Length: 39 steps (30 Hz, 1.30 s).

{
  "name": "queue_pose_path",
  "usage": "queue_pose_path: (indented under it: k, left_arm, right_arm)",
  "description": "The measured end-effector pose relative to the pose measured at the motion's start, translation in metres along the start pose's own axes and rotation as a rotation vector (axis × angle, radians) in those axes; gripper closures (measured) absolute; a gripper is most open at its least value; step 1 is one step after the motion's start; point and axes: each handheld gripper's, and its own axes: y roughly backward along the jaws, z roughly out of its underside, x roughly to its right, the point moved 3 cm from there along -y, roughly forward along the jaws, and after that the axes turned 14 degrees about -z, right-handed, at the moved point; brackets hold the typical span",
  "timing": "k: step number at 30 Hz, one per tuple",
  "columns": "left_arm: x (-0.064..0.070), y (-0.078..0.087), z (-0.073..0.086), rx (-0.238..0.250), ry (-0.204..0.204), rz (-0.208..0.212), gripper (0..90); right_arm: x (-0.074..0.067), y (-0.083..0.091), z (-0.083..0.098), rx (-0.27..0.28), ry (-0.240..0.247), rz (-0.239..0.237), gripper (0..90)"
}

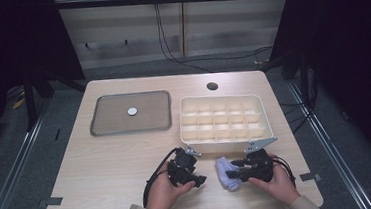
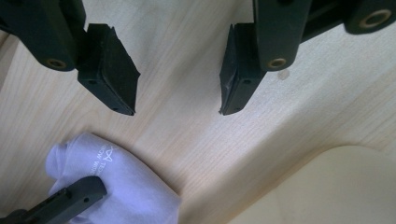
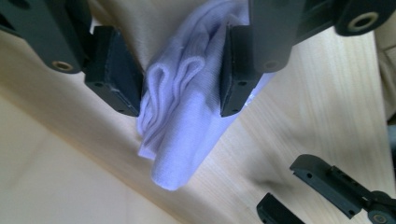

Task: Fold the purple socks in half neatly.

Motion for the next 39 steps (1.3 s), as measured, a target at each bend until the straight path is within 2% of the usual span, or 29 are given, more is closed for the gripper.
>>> queue_pose_path:
  k: [3,6,9,13,19,21,26,32,39]
  left_arm:
    - [0.0,0.0,0.001,0.005,0.008,-0.001,46.0]
    - [-0.001,0.0,0.001,0.005,0.007,-0.003,46.0]
    - [-0.003,0.0,0.001,0.015,0.007,-0.012,45.0]
    - [-0.007,-0.001,0.002,0.042,0.015,-0.024,37.3]
    - [-0.016,-0.003,0.005,0.054,0.03,-0.04,34.5]
    - [-0.019,-0.002,0.006,0.057,0.014,-0.048,33.5]
    - [-0.024,-0.001,0.009,0.072,0.02,-0.06,30.3]
    - [-0.032,0.003,0.015,0.099,-0.005,-0.063,28.3]
    - [-0.043,0.004,0.024,0.115,-0.002,-0.079,25.9]
  right_arm:
    - [0.001,0.0,0.001,0.008,-0.028,-0.017,52.7]
    - [-0.001,-0.001,0.0,-0.001,-0.025,-0.017,56.7]
    - [-0.004,-0.001,-0.002,-0.017,-0.018,-0.021,64.9]
    - [-0.005,0.001,-0.005,-0.02,-0.028,-0.023,69.8]
    - [-0.006,0.006,-0.009,-0.025,-0.034,-0.015,71.2]
    - [-0.006,0.008,-0.01,-0.018,-0.033,-0.015,71.4]
    - [-0.004,0.014,-0.012,-0.035,-0.04,-0.003,71.5]
    - [-0.005,0.017,-0.015,-0.043,-0.042,-0.012,71.5]
    - [-0.005,0.022,-0.018,-0.057,-0.04,-0.004,71.6]
